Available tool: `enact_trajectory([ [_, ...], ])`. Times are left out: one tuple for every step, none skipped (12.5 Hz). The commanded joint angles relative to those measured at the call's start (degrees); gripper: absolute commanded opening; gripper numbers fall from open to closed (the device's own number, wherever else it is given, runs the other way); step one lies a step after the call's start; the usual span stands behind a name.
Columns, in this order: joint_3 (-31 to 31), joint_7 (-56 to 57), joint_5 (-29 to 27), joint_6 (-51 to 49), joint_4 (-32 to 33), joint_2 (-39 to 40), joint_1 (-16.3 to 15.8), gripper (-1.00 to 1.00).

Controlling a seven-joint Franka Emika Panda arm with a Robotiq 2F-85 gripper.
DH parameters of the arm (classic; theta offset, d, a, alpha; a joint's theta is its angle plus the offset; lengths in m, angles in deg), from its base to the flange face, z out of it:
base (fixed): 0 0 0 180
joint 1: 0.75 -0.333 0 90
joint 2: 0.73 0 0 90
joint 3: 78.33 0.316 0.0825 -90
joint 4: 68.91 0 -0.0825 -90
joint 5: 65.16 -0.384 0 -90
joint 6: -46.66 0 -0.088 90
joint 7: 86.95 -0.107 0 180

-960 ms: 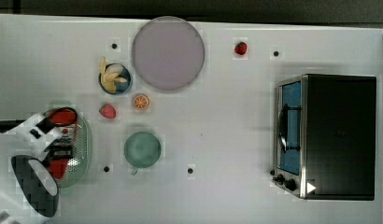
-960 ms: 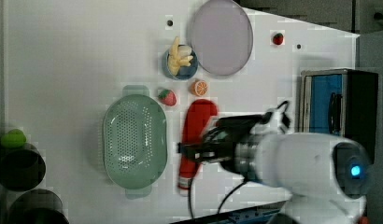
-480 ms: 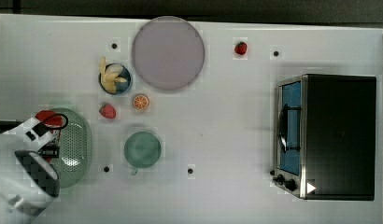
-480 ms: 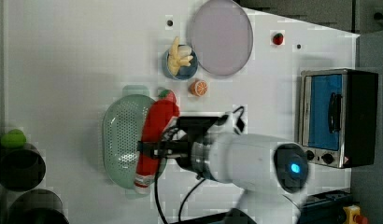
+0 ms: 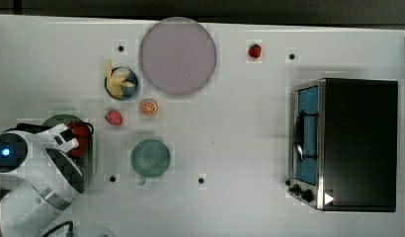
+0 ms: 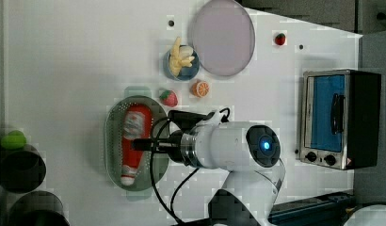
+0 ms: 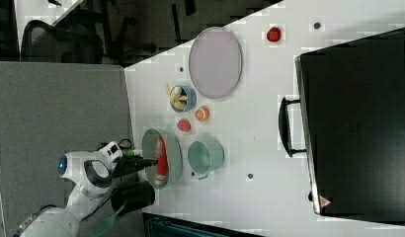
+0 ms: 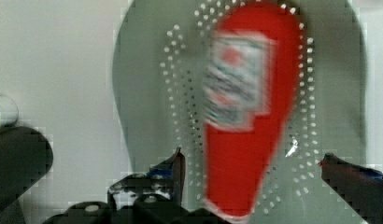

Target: Pick Ketchup from the table and place it in strainer.

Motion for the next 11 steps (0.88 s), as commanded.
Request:
enact_trajectory([
  [0.5,-3.34,-0.05,-0.52,-1.59,-5.7,0.23,1.0],
  [0.33,-3.35,-0.31,-2.07,-1.55,-7.69,1.4,1.0],
  [0.31,-3.35,-0.31,-4.5,-1.6,-9.96,2.84,1.0],
  [0.21,-3.35,-0.31,-6.97,-1.64,-12.47,4.45,1.0],
  [-0.1,-3.34,-0.31,-9.35,-1.66,-15.19,6.14,1.0],
  [-0.76,-3.34,-0.31,-11.76,-1.71,-18.03,7.85,1.0],
  [-1.84,-3.34,-0.31,-14.33,-1.8,-20.98,9.5,1.0],
  [-3.35,-3.34,-0.33,-16.93,-1.98,-24.05,11.04,1.0],
  [-5.34,-3.28,-0.36,-19.67,-2.27,-27.02,12.33,1.0],
  [-7.74,-3.24,-0.41,-22.12,-2.61,-29.7,13.34,1.0],
  [-10.43,-2.76,-0.47,-24.25,-2.91,-31.99,14.02,1.0],
])
